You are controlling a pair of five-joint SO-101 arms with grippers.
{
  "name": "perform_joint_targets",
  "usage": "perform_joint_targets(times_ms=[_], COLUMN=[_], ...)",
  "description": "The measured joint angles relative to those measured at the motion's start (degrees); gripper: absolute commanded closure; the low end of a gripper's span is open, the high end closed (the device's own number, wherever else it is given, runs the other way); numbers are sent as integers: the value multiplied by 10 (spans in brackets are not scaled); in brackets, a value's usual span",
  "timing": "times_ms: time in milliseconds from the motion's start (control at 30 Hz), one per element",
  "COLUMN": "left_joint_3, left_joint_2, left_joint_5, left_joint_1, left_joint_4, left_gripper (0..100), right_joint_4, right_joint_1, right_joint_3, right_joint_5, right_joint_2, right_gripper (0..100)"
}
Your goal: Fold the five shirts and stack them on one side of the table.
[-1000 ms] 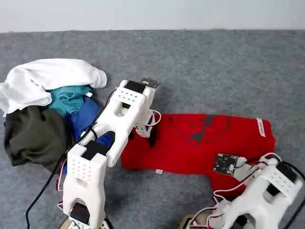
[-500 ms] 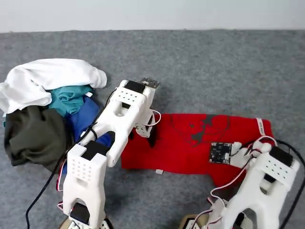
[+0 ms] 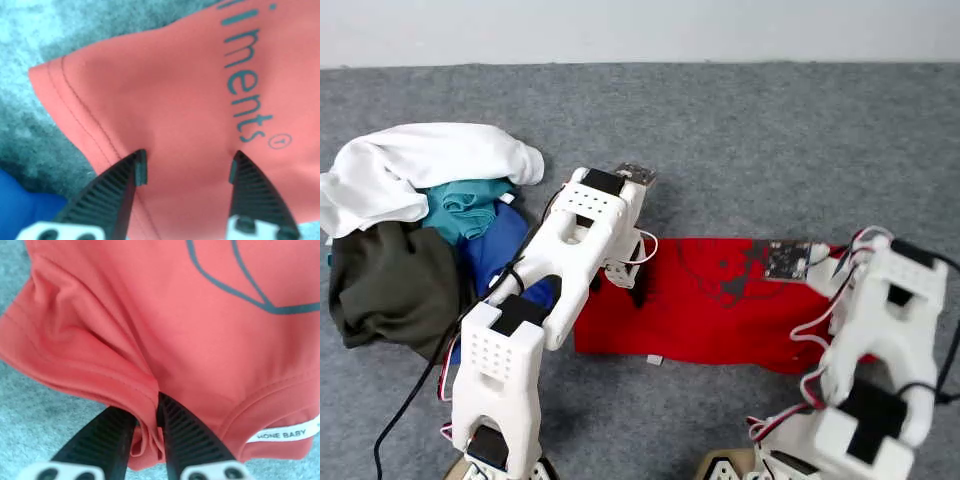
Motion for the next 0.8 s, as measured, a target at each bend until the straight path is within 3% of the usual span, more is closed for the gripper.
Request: perform_joint_targets(times_ms=[200, 467, 800], left_joint_3=[0, -9, -16], left_joint_2=[9, 49, 55], left_joint_5=[0, -2, -3], left_joint_1=[0, 0, 0], left_joint_4=[0, 2, 4], left_gripper=[731, 731, 731], right_joint_4=[120, 205, 207], right_joint_1=[0, -40, -47], right_joint_3=[-156, -268, -346], right_joint_5=[-2, -2, -3], right_joint_2=[80, 175, 224], right_gripper=[988, 982, 772])
